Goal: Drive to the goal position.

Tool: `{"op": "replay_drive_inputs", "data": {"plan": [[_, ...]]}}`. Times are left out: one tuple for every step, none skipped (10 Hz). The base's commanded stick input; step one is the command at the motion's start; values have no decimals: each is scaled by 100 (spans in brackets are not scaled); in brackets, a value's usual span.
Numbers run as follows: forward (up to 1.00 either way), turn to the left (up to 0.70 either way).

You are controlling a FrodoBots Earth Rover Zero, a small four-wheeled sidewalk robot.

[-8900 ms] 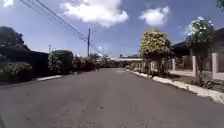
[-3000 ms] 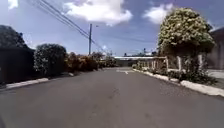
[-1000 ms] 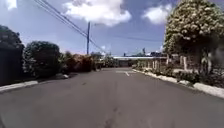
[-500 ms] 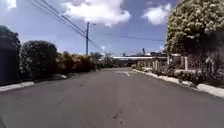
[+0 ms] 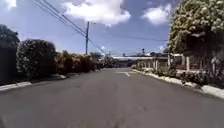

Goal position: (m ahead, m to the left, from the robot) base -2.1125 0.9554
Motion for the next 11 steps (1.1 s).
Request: {"op": "replay_drive_inputs", "data": {"plan": [[45,0],[45,0],[45,0],[45,0],[45,0],[45,0],[45,0],[45,0],[45,0],[45,0],[45,0]]}}
